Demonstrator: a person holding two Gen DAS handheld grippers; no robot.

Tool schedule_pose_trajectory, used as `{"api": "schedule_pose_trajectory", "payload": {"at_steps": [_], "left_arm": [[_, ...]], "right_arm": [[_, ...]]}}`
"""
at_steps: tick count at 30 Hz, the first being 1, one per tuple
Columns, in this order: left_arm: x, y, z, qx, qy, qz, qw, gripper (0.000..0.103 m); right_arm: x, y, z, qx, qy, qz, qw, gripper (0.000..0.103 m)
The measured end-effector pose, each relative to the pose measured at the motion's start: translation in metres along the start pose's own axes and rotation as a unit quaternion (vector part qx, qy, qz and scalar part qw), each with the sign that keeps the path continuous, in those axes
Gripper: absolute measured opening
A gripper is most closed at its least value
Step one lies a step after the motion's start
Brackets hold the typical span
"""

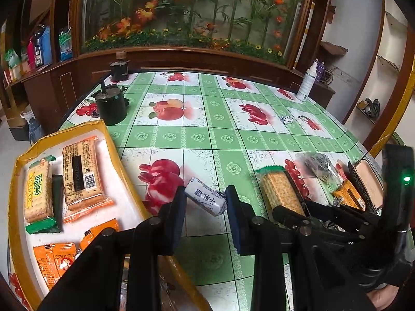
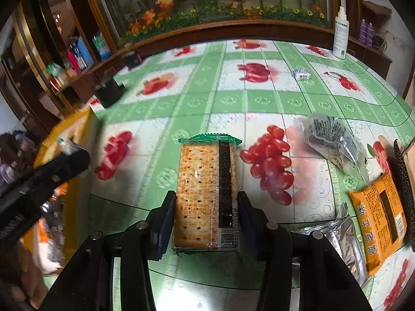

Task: Organize snacks
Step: 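Carry the white tube packet and long cracker pack over the white tray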

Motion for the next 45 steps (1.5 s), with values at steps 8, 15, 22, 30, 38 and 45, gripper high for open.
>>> {"api": "schedule_pose_trajectory", "payload": {"at_steps": [8,15,22,30,38,45], "left_arm": [[0.008,-0.005,-0.011,-0.006,0.014,-0.007,0.9999,0.029],[0.024,-0.028,-0.026,0.011,0.041,-0.03,0.9987,0.029],[0.041,-0.071,-0.035,0.039,0.05,-0.067,0.9957,0.029],[0.052,-0.135,-0.04,0.089,0.052,-0.121,0.9873,0.03],[0.049,-0.158,-0.035,0.116,0.04,-0.135,0.9832,0.03],[0.047,-0.177,-0.031,0.128,0.028,-0.154,0.9793,0.03]], "right_arm": [[0.012,-0.024,-0.026,0.036,0.059,-0.014,0.997,0.05],[0.016,-0.044,-0.038,0.062,0.087,-0.037,0.994,0.05],[0.016,-0.075,-0.048,0.097,0.101,-0.059,0.988,0.05],[0.004,-0.133,-0.052,0.13,0.099,-0.116,0.98,0.05],[-0.002,-0.177,-0.04,0.141,0.075,-0.146,0.976,0.05],[0.023,-0.19,-0.024,0.158,0.064,-0.123,0.978,0.051]]}}
Point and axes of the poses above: each gripper's, at about its wrist camera, not at the fingertips, and z roughly the way its jaws point, y to its right, x to its top, the point moved 6 cm from there along z, roughly the way its jaws point, and after that the axes turned 12 degrees about -z, right-handed, at the moved point
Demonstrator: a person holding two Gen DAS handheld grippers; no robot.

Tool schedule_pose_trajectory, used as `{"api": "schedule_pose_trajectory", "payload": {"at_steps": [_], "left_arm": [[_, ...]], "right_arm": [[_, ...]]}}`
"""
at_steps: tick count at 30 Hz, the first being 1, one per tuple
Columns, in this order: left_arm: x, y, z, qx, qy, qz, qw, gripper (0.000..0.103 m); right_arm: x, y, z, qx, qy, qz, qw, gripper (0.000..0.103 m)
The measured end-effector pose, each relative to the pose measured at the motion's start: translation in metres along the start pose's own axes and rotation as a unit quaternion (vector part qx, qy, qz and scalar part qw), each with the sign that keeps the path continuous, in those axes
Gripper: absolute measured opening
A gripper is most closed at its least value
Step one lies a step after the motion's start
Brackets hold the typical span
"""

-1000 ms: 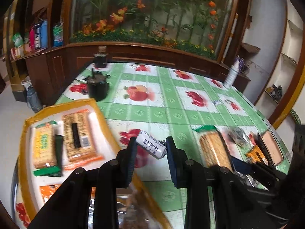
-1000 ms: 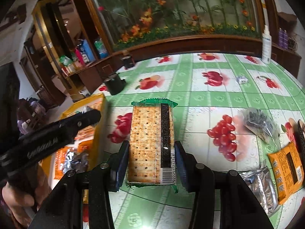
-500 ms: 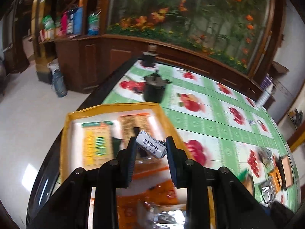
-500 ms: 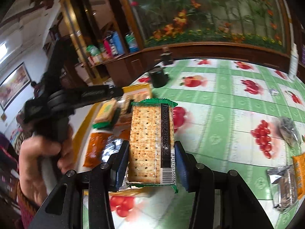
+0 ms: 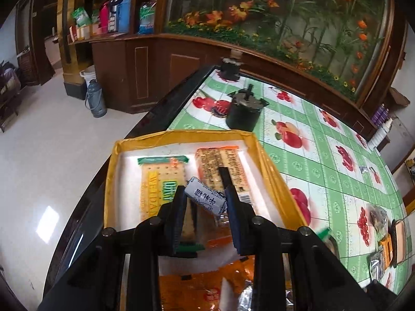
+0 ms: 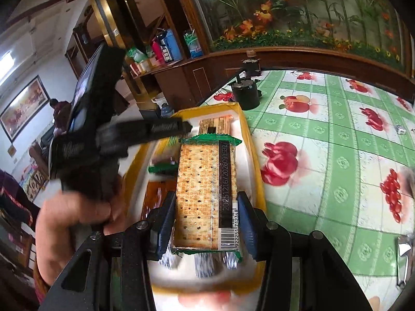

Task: Organize snacks
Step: 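Carry the white tube packet and long cracker pack over the white tray, then lower both held snacks into the tray and open the left gripper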

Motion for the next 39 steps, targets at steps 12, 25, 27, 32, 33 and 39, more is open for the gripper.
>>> {"api": "schedule_pose_trajectory", "payload": {"at_steps": [12,25,27,32,33,39], "left_arm": [[-0.003,-0.008,0.017,0.011,-0.023,-0.01,0.9996,0.03],[-0.004,0.001,0.021,0.003,-0.018,0.005,0.9998,0.03],[-0.004,0.002,0.022,0.003,-0.018,0.008,0.9998,0.03],[-0.004,0.004,0.021,0.009,-0.012,0.013,0.9998,0.03],[-0.004,0.004,0.021,0.009,-0.012,0.013,0.9998,0.03],[-0.003,0.001,0.02,0.016,-0.003,0.018,0.9997,0.034]], "right_arm": [[0.014,0.0,0.052,-0.034,-0.044,-0.009,0.998,0.051],[0.013,-0.003,0.061,-0.034,-0.042,-0.014,0.998,0.051],[0.014,-0.003,0.062,-0.034,-0.041,-0.015,0.998,0.051],[0.013,-0.003,0.062,-0.031,-0.039,-0.014,0.999,0.052],[0.013,-0.003,0.062,-0.031,-0.039,-0.014,0.999,0.052],[0.012,-0.002,0.062,-0.031,-0.037,-0.015,0.999,0.052]]}}
Point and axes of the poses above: each gripper's, at about its wrist camera, not at the fingertips, and z roughly the way its jaws point, y to its right, x to its top, the point moved 6 cm from there along z, roughly the way its jaws point, and after that the axes turned 12 degrees about -z, right-handed, at the moved point
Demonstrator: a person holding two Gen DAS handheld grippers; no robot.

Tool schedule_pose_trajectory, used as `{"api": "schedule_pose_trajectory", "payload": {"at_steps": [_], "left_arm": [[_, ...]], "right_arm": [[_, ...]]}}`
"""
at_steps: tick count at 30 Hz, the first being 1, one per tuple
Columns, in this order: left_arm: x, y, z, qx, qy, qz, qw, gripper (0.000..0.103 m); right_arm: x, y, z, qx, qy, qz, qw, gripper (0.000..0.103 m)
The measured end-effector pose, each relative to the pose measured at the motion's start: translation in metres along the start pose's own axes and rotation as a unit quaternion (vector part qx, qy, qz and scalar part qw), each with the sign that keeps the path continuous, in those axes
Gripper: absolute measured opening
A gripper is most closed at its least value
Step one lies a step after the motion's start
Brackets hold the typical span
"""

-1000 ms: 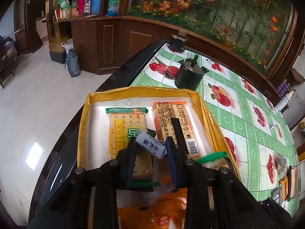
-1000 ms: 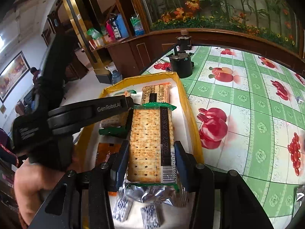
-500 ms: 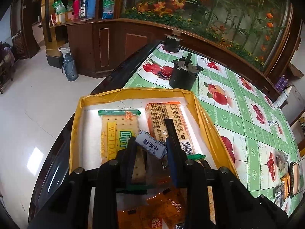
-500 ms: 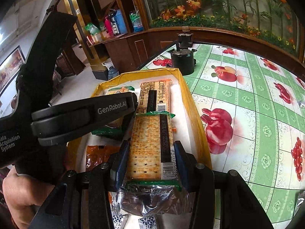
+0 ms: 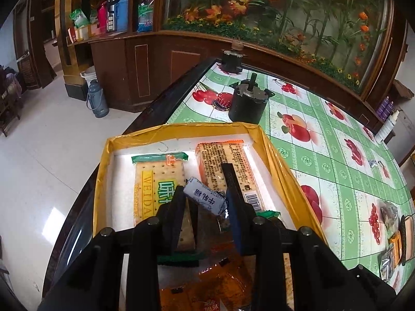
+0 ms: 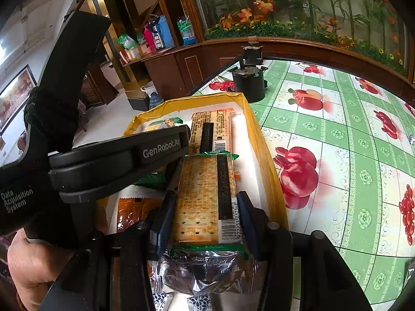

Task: Organize snacks
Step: 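Lower both held snacks into the tray and open the left gripper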

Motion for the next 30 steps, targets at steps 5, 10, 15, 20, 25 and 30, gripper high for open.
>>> {"api": "schedule_pose_trajectory", "payload": {"at_steps": [5,10,15,20,25,30], "left_arm": [[0.001,0.0,-0.002,0.002,0.007,-0.001,1.0,0.042],[0.002,0.005,-0.008,-0.001,0.018,0.005,0.9998,0.053],[0.003,0.007,-0.011,-0.004,0.022,0.005,0.9997,0.059],[0.003,0.009,-0.013,-0.006,0.025,0.008,0.9997,0.06],[0.004,0.012,-0.02,-0.014,0.038,0.012,0.9991,0.066],[0.006,0.012,-0.024,-0.023,0.043,0.007,0.9988,0.066]], "right_arm": [[-0.002,0.002,-0.002,-0.003,0.0,0.001,1.0,0.052],[-0.003,0.004,-0.003,-0.001,0.0,0.006,1.0,0.052],[-0.004,0.003,-0.003,0.002,-0.004,0.002,1.0,0.055],[-0.004,0.0,-0.007,-0.009,0.001,-0.015,1.0,0.056],[-0.004,0.001,-0.014,-0.007,0.011,-0.013,1.0,0.058],[-0.003,0.002,-0.024,-0.009,0.024,-0.011,1.0,0.058]]}}
Point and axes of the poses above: each gripper's, at about its wrist camera, not at the fingertips, and z roughly the way its jaws point, y to its right, x to its top, the point moved 6 cm from there along z, roughly the way its jaws point, and after that the axes turned 12 degrees about -z, right-handed, at the moved point
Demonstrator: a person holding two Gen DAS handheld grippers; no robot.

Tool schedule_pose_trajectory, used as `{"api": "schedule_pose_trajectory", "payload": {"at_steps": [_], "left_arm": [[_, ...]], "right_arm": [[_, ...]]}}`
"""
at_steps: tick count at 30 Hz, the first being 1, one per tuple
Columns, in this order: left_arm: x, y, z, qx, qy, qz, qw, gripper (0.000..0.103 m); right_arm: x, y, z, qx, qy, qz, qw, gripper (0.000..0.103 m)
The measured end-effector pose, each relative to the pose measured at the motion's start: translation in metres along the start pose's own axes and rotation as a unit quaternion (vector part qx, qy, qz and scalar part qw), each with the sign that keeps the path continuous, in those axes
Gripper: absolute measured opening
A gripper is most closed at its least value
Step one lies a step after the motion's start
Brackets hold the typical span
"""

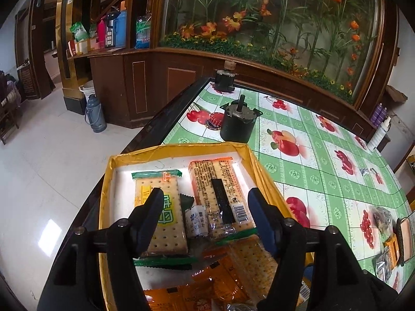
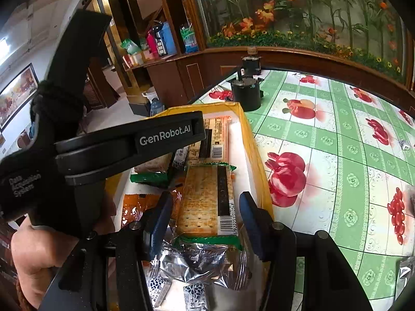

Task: Organize snacks
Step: 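Lower both held snacks into the tray and open the left gripper, then open the right gripper to release the long cracker pack in the tray, then move the left gripper to the silver foil bag and grasp it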

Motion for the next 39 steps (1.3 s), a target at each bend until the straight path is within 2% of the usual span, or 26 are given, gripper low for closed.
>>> {"api": "schedule_pose_trajectory", "payload": {"at_steps": [11,18,21,25,29,32,35,36,39], "left_arm": [[0.003,0.005,-0.009,-0.025,0.013,-0.005,0.9996,0.067],[0.0,0.018,-0.017,-0.046,0.024,0.006,0.9986,0.067],[-0.003,0.028,-0.023,-0.053,0.034,0.021,0.9978,0.067],[-0.007,0.041,-0.028,-0.06,0.04,0.04,0.9966,0.067],[-0.015,0.052,-0.038,-0.084,0.026,0.032,0.9956,0.067],[-0.028,0.071,-0.057,-0.116,0.012,0.045,0.9921,0.067],[-0.051,0.097,-0.079,-0.159,-0.01,0.07,0.9847,0.069],[-0.06,0.105,-0.084,-0.172,-0.02,0.078,0.9818,0.074],[-0.098,0.134,-0.1,-0.218,-0.06,0.106,0.9682,0.075]], "right_arm": [[-0.009,0.003,-0.026,-0.013,0.022,0.008,1.0,0.059],[-0.036,0.021,-0.067,-0.016,0.046,0.045,0.998,0.059],[-0.051,0.036,-0.086,-0.02,0.053,0.064,0.996,0.059],[-0.075,0.067,-0.109,-0.048,0.052,0.09,0.993,0.059],[-0.1,0.104,-0.133,-0.064,0.054,0.136,0.987,0.059],[-0.115,0.135,-0.154,-0.098,0.06,0.159,0.981,0.059],[-0.132,0.179,-0.171,-0.15,0.056,0.187,0.969,0.059],[-0.138,0.191,-0.175,-0.157,0.054,0.199,0.966,0.059],[-0.159,0.229,-0.178,-0.145,0.048,0.258,0.954,0.059]]}}
Point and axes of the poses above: each gripper's, at about its wrist camera, not at the fingertips, and z roughly the way its jaws point, y to its right, x to its top, the point moved 6 cm from there along z, roughly the way its jaws point, and after that the axes turned 12 degrees about -z, right-handed, at the moved point
